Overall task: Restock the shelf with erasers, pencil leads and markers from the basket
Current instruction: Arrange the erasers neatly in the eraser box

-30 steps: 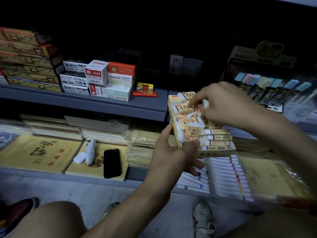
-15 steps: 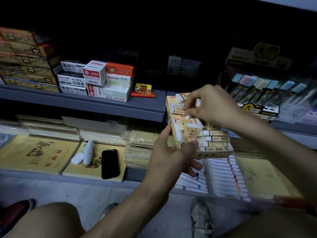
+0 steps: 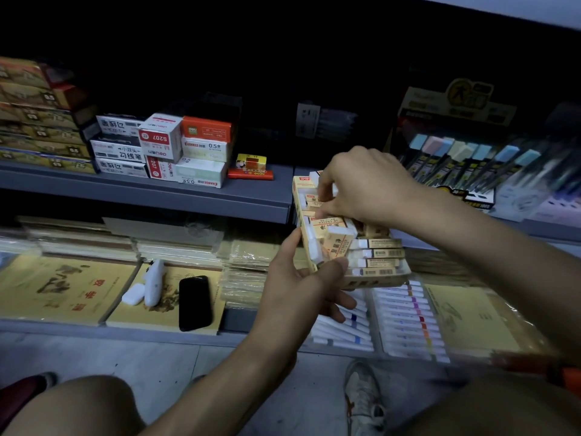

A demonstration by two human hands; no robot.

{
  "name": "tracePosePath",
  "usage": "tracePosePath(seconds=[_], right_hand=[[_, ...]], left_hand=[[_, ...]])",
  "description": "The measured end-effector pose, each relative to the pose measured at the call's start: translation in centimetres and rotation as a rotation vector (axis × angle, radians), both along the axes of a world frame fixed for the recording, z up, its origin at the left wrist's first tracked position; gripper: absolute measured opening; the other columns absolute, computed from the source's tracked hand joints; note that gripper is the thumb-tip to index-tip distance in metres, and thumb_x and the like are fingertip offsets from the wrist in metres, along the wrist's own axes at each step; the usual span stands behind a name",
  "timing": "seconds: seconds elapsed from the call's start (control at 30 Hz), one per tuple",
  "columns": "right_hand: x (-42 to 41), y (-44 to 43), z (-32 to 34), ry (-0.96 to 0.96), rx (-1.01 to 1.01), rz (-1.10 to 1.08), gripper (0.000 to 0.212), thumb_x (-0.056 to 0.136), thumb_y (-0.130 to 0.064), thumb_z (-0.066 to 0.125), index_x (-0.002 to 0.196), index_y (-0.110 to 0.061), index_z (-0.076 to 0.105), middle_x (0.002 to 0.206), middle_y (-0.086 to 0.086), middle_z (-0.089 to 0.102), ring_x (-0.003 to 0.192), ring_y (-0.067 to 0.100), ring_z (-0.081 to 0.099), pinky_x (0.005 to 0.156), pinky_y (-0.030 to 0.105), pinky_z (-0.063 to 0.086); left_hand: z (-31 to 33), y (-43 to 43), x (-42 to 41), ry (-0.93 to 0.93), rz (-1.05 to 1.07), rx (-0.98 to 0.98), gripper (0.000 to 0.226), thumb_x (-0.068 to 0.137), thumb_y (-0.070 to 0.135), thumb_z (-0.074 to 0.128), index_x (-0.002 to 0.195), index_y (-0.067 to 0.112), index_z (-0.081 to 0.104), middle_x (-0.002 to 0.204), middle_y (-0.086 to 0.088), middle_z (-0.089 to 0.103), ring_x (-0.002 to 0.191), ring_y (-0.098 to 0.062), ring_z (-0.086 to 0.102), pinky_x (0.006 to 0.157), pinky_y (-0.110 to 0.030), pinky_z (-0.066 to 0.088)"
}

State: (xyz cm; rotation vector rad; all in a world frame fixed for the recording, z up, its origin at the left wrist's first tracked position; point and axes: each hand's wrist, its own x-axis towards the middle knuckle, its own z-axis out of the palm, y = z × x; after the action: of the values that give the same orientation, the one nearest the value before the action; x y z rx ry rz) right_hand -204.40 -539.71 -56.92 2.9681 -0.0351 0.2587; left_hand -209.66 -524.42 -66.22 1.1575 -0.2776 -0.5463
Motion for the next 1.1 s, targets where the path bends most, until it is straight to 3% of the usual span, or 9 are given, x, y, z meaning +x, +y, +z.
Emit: tracePosePath(seconds=[0.1,0.2,0.4,0.53,0.7,0.83,0.97,1.1], right_hand=[[0.3,0.7,0.3,0.027,-0.145,0.062,0.033,0.082,-0.052,0.079,0.105,-0.028,0.074,0.11,0.005,0.068,0.103,0.031,0.064,0.075,0.035,0.04],[0.1,0.7,0.5,0.049,-0.166,0.09,0.034,0.086,-0.049,0.076,0.111,-0.028,0.073,0.112,0.006,0.067,0.104,0.032,0.063,0.075,0.034,0.038],[0.1,1.1,-0.3,-0.026,-0.316,0.13,0.023,0.091,-0.043,0.068,0.103,-0.024,0.074,0.095,0.005,0.069,0.091,0.033,0.066,0.067,0.034,0.04],[0.1,0.7,-0.5,-0.042,-0.266,0.104,0.024,0.09,-0.045,0.071,0.105,-0.027,0.074,0.099,0.006,0.07,0.095,0.033,0.066,0.07,0.035,0.04],[0.4,0.4,-0.4,-0.005,-0.079,-0.018,0.041,0.079,-0.047,0.084,0.113,-0.029,0.073,0.114,0.005,0.068,0.108,0.033,0.063,0.079,0.039,0.043],[0.9,1.0,-1.1,-0.03,-0.11,-0.118,0.04,0.078,-0.039,0.086,0.11,-0.019,0.071,0.105,0.008,0.068,0.101,0.034,0.065,0.073,0.036,0.04],[0.9,1.5,-1.3,-0.056,-0.259,-0.06,0.02,0.086,-0.024,0.078,0.103,-0.017,0.07,0.089,0.007,0.061,0.092,0.034,0.065,0.068,0.035,0.039],[0.4,0.8,-1.1,-0.028,-0.34,0.058,0.022,0.091,-0.038,0.071,0.097,-0.017,0.071,0.08,0.005,0.056,0.084,0.034,0.064,0.066,0.035,0.039]], left_hand=[[-0.1,0.0,0.0,0.01,0.002,0.003,0.046,0.095,0.004,0.069,0.132,0.031,0.06,0.091,-0.014,0.077,0.062,-0.03,0.068,0.051,-0.031,0.054],[0.0,0.0,0.0,0.02,-0.005,-0.012,0.046,0.095,0.004,0.069,0.131,0.031,0.059,0.087,-0.012,0.077,0.06,-0.03,0.067,0.05,-0.031,0.054],[-0.1,0.0,0.0,0.018,0.005,-0.006,0.046,0.096,0.003,0.067,0.134,0.027,0.058,0.083,-0.009,0.075,0.059,-0.029,0.067,0.049,-0.03,0.054],[-0.1,0.0,-0.1,0.019,0.009,0.002,0.047,0.096,0.003,0.067,0.135,0.028,0.058,0.088,-0.017,0.076,0.058,-0.029,0.067,0.049,-0.03,0.053],[0.0,0.1,-0.2,0.021,0.012,0.0,0.046,0.096,0.004,0.068,0.133,0.031,0.058,0.089,-0.02,0.076,0.059,-0.029,0.067,0.05,-0.031,0.055],[-0.2,0.1,-0.2,0.028,0.019,-0.004,0.047,0.096,0.004,0.068,0.134,0.03,0.057,0.088,-0.019,0.074,0.059,-0.029,0.067,0.051,-0.031,0.055],[-0.2,0.1,-0.2,0.007,0.006,-0.005,0.044,0.096,0.004,0.067,0.13,0.032,0.059,0.083,-0.013,0.074,0.061,-0.029,0.067,0.052,-0.032,0.056],[-0.2,0.1,-0.1,0.0,0.003,-0.003,0.043,0.097,0.004,0.066,0.128,0.034,0.058,0.086,-0.013,0.076,0.061,-0.028,0.068,0.052,-0.033,0.055]])
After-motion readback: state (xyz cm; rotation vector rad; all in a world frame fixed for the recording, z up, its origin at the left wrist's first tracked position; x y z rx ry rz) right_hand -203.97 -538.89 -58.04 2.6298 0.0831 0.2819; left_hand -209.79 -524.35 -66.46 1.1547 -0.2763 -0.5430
